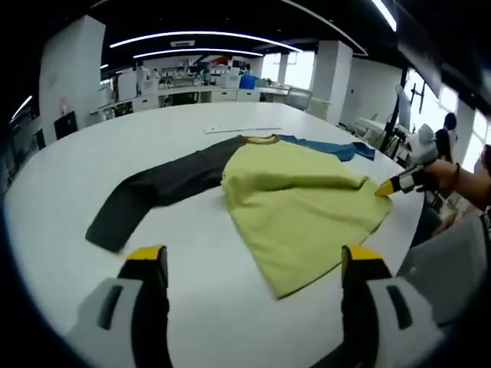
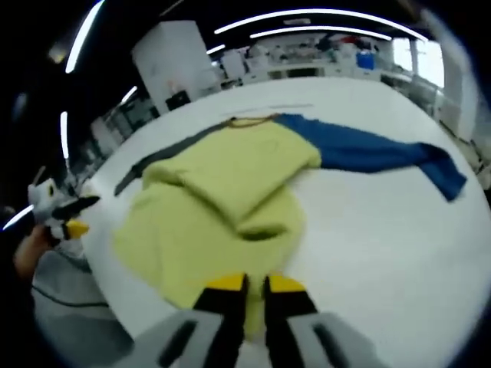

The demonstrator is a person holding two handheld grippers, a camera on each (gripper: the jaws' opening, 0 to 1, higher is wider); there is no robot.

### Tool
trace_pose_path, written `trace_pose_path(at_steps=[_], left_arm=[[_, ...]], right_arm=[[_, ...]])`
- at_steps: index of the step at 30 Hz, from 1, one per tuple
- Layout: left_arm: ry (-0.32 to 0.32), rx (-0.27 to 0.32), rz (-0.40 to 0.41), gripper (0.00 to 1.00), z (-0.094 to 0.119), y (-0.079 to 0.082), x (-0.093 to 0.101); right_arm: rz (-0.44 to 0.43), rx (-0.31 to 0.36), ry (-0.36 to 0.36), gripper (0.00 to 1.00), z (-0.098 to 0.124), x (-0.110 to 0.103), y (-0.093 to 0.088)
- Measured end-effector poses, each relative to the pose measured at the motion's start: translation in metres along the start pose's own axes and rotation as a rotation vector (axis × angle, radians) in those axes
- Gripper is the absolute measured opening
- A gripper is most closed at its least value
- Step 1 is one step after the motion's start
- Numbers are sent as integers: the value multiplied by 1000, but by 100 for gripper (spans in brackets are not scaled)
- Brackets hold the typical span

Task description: Fold the garment on the visible template until the final outline fits inside the template.

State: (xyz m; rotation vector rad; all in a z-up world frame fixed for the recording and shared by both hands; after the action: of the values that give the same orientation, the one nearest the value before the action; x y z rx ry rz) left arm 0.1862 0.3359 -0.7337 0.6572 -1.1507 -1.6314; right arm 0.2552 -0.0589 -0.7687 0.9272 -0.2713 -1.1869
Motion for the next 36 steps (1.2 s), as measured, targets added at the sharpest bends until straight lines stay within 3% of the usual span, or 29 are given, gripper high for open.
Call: trace_pose_path(at_steps=[7, 17, 24, 35, 36], left_arm=[[-8, 13, -23, 91, -4, 6, 1], [-17, 5, -24, 91, -4, 5, 6], [-17, 3, -16, 91, -4, 6, 16], [-14, 0, -6, 91, -6, 4, 15], [-15, -1, -3, 91, -6, 1, 8]], right_arm=[[37, 49, 20, 0, 1, -21, 22], [110, 55, 86, 0, -20, -48, 41], [159, 24, 105, 0, -40, -61, 39], [173, -38, 119, 0, -64, -62, 27], [178, -41, 122, 0, -64, -62, 26]])
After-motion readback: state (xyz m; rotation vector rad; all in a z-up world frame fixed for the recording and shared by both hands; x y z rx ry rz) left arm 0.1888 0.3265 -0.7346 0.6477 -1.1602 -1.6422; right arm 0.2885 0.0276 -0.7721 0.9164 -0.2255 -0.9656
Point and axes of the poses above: the point that each gripper's makers call its tool centre point, and the gripper's own axes: z roughly backward along the fingers, x roughly to its right, y roughly out of its top, the point moved 9 cm from there along z, roughly backward along the fingers, and after that the axes turned 9 degrees about x, right-handed, at the moved point
